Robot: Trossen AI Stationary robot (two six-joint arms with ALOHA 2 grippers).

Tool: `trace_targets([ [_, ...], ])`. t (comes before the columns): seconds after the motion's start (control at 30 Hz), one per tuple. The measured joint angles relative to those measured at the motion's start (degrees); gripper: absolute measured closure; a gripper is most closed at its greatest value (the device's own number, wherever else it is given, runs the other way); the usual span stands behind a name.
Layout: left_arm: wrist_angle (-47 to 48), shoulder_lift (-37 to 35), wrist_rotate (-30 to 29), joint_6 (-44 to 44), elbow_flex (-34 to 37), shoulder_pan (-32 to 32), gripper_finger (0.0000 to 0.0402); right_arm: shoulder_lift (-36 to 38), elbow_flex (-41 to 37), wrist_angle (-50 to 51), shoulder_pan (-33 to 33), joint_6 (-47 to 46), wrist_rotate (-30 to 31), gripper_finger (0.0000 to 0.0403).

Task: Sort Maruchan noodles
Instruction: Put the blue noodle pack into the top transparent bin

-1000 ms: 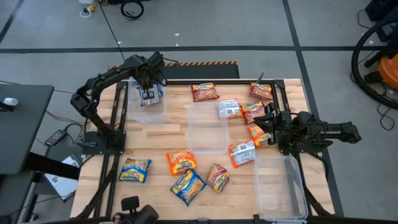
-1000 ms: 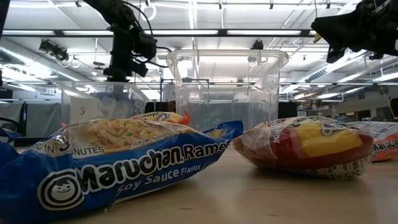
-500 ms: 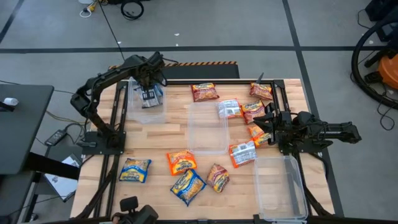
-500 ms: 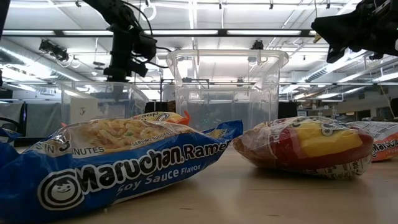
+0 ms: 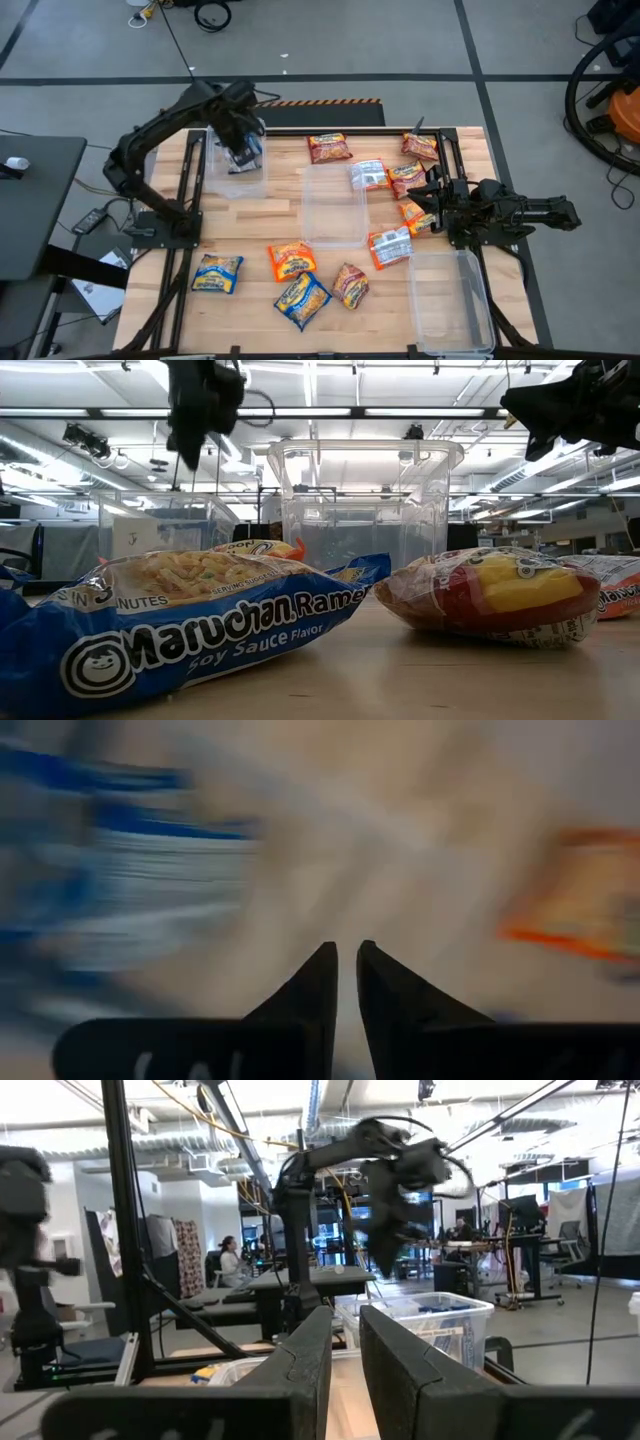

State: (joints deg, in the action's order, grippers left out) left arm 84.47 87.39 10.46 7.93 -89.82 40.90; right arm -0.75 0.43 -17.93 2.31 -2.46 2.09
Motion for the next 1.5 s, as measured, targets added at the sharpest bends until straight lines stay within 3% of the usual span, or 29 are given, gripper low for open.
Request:
trace_targets([
  [0.1,1.7,-4.6,4.7,-5.6,0.0,-5.3,0.0354,0.0,0.0,0.0,0.0,2.4,0.0,0.0339],
  [0.33,1.5,-15.6,4.0,-26.0,0.0,-26.8,0.0354,0.0,0.0,0.0,0.0,4.0,0.0,0.0339],
  [0.6,-2.0,-18.7,-13.7,-51.9,0.2,-59.8,0.0354,0.0,0.0,0.0,0.0,2.2,-0.2,0.0339],
  [0.77,-3.4,-13.4,-24.1,-60.4,0.2,-73.4,0.0353,0.0,0.0,0.0,0.0,2.4,-0.2,0.0339],
  [1.0,0.4,-2.1,-22.5,-68.5,0.2,-76.0,0.0324,0.0,0.0,0.0,0.0,2.4,-0.2,0.0339],
  [1.13,1.3,4.8,-22.8,-83.7,0.3,-75.3,0.0287,0.0,0.0,0.0,0.0,2.4,-0.2,0.0339],
  [1.5,5.5,22.4,-21.0,-96.8,0.3,-80.9,0.0259,0.0,0.0,0.0,0.0,2.4,-0.2,0.0339],
])
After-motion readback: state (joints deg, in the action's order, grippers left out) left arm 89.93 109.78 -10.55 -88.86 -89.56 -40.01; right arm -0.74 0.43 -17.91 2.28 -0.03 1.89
